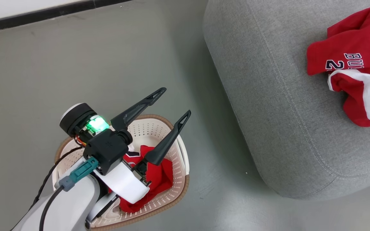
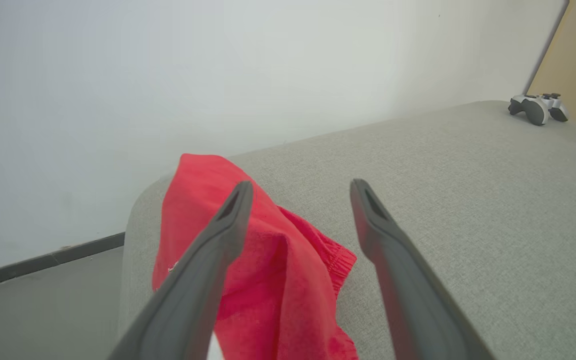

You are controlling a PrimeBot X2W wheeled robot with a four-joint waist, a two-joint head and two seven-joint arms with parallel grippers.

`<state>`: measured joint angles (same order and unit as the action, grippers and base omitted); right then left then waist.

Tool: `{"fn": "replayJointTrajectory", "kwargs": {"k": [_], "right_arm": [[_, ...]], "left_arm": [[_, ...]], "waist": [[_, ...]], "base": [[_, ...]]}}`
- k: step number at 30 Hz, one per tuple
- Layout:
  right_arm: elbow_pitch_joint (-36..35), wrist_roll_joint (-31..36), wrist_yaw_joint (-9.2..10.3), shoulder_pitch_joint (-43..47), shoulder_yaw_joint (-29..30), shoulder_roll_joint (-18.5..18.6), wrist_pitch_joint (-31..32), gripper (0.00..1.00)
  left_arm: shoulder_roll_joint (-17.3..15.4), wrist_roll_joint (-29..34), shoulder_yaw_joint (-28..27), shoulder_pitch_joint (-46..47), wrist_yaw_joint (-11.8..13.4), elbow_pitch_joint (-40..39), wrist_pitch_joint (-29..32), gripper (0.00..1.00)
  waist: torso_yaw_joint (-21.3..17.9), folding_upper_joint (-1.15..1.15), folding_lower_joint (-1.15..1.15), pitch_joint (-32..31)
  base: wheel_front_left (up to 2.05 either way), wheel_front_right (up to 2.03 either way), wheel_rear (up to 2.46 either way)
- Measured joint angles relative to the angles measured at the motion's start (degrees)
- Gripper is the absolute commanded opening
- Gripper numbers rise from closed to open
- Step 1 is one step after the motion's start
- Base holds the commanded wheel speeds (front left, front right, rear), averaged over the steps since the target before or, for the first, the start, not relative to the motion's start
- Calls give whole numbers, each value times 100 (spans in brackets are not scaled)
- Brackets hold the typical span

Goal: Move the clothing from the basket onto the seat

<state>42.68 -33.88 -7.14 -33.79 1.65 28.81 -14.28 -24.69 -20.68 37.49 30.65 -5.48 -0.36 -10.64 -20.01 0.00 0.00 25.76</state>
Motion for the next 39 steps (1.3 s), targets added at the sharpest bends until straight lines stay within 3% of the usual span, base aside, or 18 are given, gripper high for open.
{"fn": "replayJointTrajectory", "kwargs": {"k": [12,39], "right_arm": [[-772,569,0,4,-85,-318,-1,100],[-1870,1445,0,386,-1128,-1357,-1,100]], "left_arm": [[140,-99,-222,-202,203,243,-210,100],[419,-389,-1329,-1165,1078,657,-361,100]], "waist": [[120,0,0,-245],[1004,0,0,-1051]], "base": [[0,0,0],[0,0,0]]}}
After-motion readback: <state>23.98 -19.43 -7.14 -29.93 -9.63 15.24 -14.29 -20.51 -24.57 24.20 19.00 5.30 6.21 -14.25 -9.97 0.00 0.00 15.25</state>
